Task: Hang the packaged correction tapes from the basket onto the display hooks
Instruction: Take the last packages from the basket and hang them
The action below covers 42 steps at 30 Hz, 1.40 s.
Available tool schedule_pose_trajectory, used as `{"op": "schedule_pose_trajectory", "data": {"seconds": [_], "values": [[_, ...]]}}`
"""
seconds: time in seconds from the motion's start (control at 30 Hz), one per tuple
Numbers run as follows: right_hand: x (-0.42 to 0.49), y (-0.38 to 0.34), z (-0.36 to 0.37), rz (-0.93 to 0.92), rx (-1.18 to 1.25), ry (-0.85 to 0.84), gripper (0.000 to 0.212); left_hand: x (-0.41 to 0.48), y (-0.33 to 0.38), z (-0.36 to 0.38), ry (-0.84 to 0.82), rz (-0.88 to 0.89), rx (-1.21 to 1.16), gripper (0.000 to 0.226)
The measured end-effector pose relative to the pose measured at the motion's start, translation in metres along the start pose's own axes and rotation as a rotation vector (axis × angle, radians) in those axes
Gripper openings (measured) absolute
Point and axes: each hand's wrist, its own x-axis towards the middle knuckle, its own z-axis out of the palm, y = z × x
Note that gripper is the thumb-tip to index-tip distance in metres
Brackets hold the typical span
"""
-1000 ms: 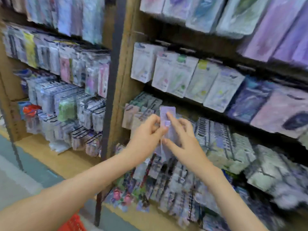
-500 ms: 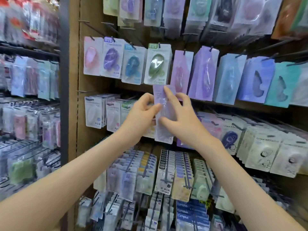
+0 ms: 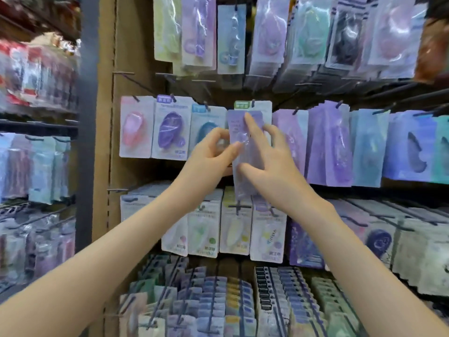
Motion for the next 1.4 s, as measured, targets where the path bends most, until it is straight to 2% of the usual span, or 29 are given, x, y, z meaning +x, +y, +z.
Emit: {"op": "schedule_pose_trajectory", "data": {"seconds": [0.1, 0.13, 0.2, 0.33, 0.47, 0.63, 0.83, 1.1, 1.4], "values": [[-0.016, 0.016, -0.042, -0.03, -0.135, 0.065, 0.078, 0.011, -0.01, 0.042, -0.032, 0.126, 0.004, 0.006], [-0.021, 0.024, -0.059, -0.027, -0.167, 0.098, 0.078, 0.013, -0.013, 0.06, -0.041, 0.169, 0.025, 0.014], [-0.033, 0.046, -0.093, 0.001, -0.22, 0.156, 0.078, 0.016, -0.017, 0.1, -0.059, 0.276, 0.147, 0.032], [-0.065, 0.104, -0.168, 0.087, -0.296, 0.197, 0.076, 0.021, -0.02, 0.196, -0.049, 0.463, 0.399, 0.041], [-0.103, 0.167, -0.244, 0.162, -0.298, 0.233, 0.078, 0.035, -0.027, 0.293, 0.012, 0.528, 0.538, 0.049], [-0.124, 0.24, -0.33, 0.308, -0.34, 0.374, 0.077, 0.059, -0.036, 0.379, 0.026, 0.471, 0.748, 0.057], [-0.112, 0.286, -0.387, 0.367, -0.399, 0.367, 0.068, 0.095, -0.052, 0.406, 0.063, 0.423, 0.907, 0.057], [-0.097, 0.287, -0.399, 0.397, -0.436, 0.294, 0.065, 0.113, -0.055, 0.42, 0.063, 0.388, 0.985, 0.058], [-0.105, 0.274, -0.409, 0.416, -0.563, 0.178, 0.063, 0.113, -0.047, 0.445, 0.035, 0.526, 0.978, 0.061]]}}
